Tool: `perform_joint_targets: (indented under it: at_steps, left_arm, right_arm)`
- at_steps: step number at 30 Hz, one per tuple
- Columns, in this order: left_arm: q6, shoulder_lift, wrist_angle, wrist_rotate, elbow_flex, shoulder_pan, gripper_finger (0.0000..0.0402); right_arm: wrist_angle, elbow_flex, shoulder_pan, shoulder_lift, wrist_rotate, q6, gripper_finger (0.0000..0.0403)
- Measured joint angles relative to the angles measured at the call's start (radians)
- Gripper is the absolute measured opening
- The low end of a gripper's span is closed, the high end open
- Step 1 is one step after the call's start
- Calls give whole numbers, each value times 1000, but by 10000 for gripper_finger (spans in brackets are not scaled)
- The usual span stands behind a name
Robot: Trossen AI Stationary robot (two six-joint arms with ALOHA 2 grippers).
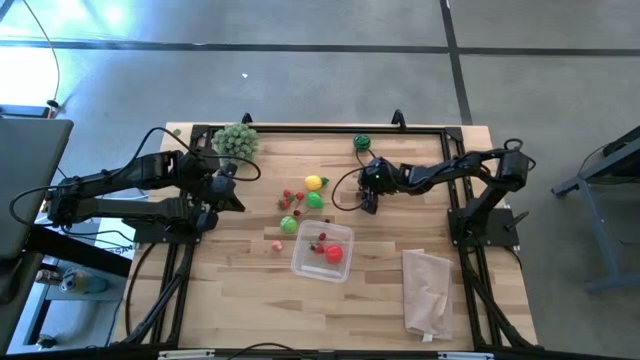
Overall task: Pick and placing Produce into tupperware
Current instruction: Put the black berry into the transparent bin
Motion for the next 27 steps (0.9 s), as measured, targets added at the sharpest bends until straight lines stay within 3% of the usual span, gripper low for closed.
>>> perform_joint_targets:
  at_steps: [9, 27]
  left_arm:
    - [0, 0, 0, 0, 0, 0, 14]
    - [0, 0, 0, 0, 0, 0, 14]
  right_arm:
    - [-44, 0, 0, 0, 7, 39, 212]
    - [-55, -5, -1, 2, -16, 150, 136]
